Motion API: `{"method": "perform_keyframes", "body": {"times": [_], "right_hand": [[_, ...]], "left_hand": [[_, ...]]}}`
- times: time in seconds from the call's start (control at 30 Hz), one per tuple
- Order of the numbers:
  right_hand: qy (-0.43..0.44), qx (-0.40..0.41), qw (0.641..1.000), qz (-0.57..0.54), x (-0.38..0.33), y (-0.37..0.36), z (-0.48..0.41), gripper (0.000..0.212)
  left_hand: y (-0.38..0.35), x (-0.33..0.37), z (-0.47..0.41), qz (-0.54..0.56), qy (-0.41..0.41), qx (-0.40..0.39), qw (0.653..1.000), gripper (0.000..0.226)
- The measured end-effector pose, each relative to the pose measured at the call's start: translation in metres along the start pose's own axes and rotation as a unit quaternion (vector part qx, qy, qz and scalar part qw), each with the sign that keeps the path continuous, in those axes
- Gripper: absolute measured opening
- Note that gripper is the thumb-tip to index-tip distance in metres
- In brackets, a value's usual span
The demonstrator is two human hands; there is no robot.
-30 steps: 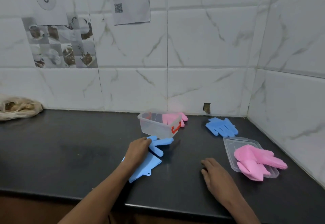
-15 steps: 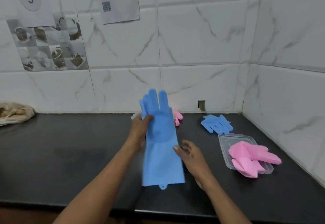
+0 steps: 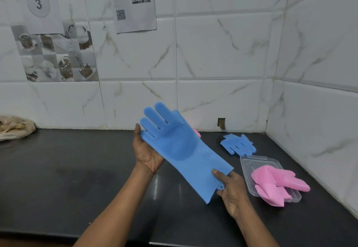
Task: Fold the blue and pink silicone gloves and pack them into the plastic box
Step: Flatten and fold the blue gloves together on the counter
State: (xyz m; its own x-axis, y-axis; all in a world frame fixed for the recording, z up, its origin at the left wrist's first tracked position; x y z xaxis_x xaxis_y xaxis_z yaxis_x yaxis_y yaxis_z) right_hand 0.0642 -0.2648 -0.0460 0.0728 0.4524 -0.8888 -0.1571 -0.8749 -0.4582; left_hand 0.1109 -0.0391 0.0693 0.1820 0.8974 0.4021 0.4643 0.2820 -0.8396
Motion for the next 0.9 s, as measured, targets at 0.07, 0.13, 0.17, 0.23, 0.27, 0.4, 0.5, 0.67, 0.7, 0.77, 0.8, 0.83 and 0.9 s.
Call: {"method": "perform_keyframes", "body": {"times": [0.07, 0.13, 0.17, 0.23, 0.27, 0.4, 0.5, 0.67, 0.7, 0.77, 0.8, 0.83, 0.9], "right_hand": [[0.01, 0.023, 0.999, -0.023, -0.008, 0.005, 0.0, 0.027], [0.027, 0.05, 0.998, 0.004, -0.017, 0.011, 0.0, 0.02], [0.034, 0.063, 0.997, 0.029, -0.024, 0.013, 0.0, 0.017], [0.053, 0.082, 0.992, 0.079, -0.036, 0.018, -0.004, 0.012], [0.066, 0.088, 0.988, 0.106, -0.043, 0.02, -0.007, 0.01], [0.167, 0.072, 0.949, 0.258, -0.082, 0.009, -0.01, 0.007], [0.222, 0.072, 0.913, 0.336, -0.099, -0.002, -0.014, 0.012], [0.19, -0.002, 0.919, 0.344, -0.1, -0.015, -0.015, 0.015], [0.185, -0.011, 0.926, 0.328, -0.098, -0.013, -0.015, 0.017], [0.179, -0.02, 0.942, 0.282, -0.094, -0.009, -0.014, 0.026], [0.184, -0.021, 0.947, 0.261, -0.092, -0.006, -0.012, 0.028], [0.203, -0.016, 0.948, 0.246, -0.091, -0.004, -0.01, 0.028], [0.244, 0.005, 0.943, 0.228, -0.088, 0.0, -0.004, 0.039]], "left_hand": [[-0.004, -0.008, 0.003, 0.071, 0.034, -0.027, 0.997, 0.058], [0.0, -0.015, 0.005, 0.09, 0.041, 0.004, 0.995, 0.054], [0.006, -0.017, 0.006, 0.08, 0.042, 0.033, 0.995, 0.054], [0.013, -0.018, 0.012, 0.062, 0.057, 0.044, 0.995, 0.052], [0.018, -0.016, 0.015, 0.041, 0.064, 0.055, 0.996, 0.048], [0.06, 0.001, 0.023, -0.129, 0.063, 0.236, 0.961, 0.043], [0.069, 0.011, 0.031, -0.226, 0.09, 0.304, 0.921, 0.032], [0.073, 0.03, 0.04, -0.371, 0.117, 0.289, 0.875, 0.026], [0.073, 0.033, 0.041, -0.399, 0.103, 0.273, 0.869, 0.028], [0.076, 0.04, 0.041, -0.406, 0.045, 0.241, 0.88, 0.037], [0.078, 0.044, 0.042, -0.392, 0.005, 0.235, 0.889, 0.037], [0.079, 0.047, 0.044, -0.386, -0.04, 0.233, 0.892, 0.033], [0.081, 0.052, 0.05, -0.411, -0.108, 0.24, 0.873, 0.027]]}}
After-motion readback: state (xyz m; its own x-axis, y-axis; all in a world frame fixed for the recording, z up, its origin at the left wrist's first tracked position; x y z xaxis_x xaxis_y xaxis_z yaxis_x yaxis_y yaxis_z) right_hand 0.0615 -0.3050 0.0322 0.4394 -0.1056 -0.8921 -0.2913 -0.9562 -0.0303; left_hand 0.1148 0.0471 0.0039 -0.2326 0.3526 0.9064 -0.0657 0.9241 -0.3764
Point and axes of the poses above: each hand's wrist, its own z-axis away from the middle knuckle, its own y-axis out of the back of the hand, x = y × z, the point moved 7 cm from there along -z, towards the middle knuckle, and after that the axes turned 2 degrees about y, right-handed, at the moved point
